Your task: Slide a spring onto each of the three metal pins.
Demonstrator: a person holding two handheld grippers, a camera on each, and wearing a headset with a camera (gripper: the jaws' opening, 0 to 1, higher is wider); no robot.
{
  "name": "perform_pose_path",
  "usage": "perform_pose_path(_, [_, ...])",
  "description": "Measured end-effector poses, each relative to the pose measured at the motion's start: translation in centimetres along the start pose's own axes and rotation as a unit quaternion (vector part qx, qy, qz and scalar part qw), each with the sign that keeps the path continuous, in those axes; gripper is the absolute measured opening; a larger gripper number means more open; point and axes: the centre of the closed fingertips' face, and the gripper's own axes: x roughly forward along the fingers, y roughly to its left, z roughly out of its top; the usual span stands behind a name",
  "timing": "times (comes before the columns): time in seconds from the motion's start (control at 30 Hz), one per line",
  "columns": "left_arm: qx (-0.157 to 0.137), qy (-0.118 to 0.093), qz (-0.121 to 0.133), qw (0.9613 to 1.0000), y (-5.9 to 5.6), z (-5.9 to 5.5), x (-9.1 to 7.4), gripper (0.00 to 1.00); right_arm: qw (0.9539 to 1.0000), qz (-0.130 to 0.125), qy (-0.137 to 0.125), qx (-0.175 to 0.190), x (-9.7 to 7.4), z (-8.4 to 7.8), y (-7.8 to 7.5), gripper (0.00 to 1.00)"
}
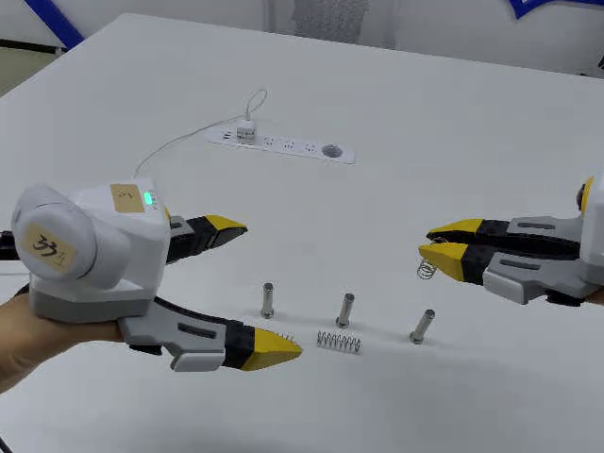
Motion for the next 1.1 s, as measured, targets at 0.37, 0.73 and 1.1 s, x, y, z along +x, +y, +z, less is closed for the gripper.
perform_pose_path(0.37, [-0.01, 0.012, 0.02, 0.9997, 1.1, -1.0, -0.7, 1.0, 0.9987, -0.036, 0.021, 0.028, 0.0, -3.4, -1.6, 0.11])
perform_pose_path(0.73, [-0.018, 0.025, 0.035, 0.9989, 2.0, -1.9, -1.7, 1.0, 0.9957, -0.056, 0.029, 0.068, 0.5, -6.1, -2.6, 0.11])
perform_pose_path(1.1, [-0.027, 0.025, 0.035, 0.9987, 1.7, -2.2, -1.6, 1.0, 0.9953, -0.049, 0.028, 0.079, 1.2, -6.5, -2.2, 0.11])
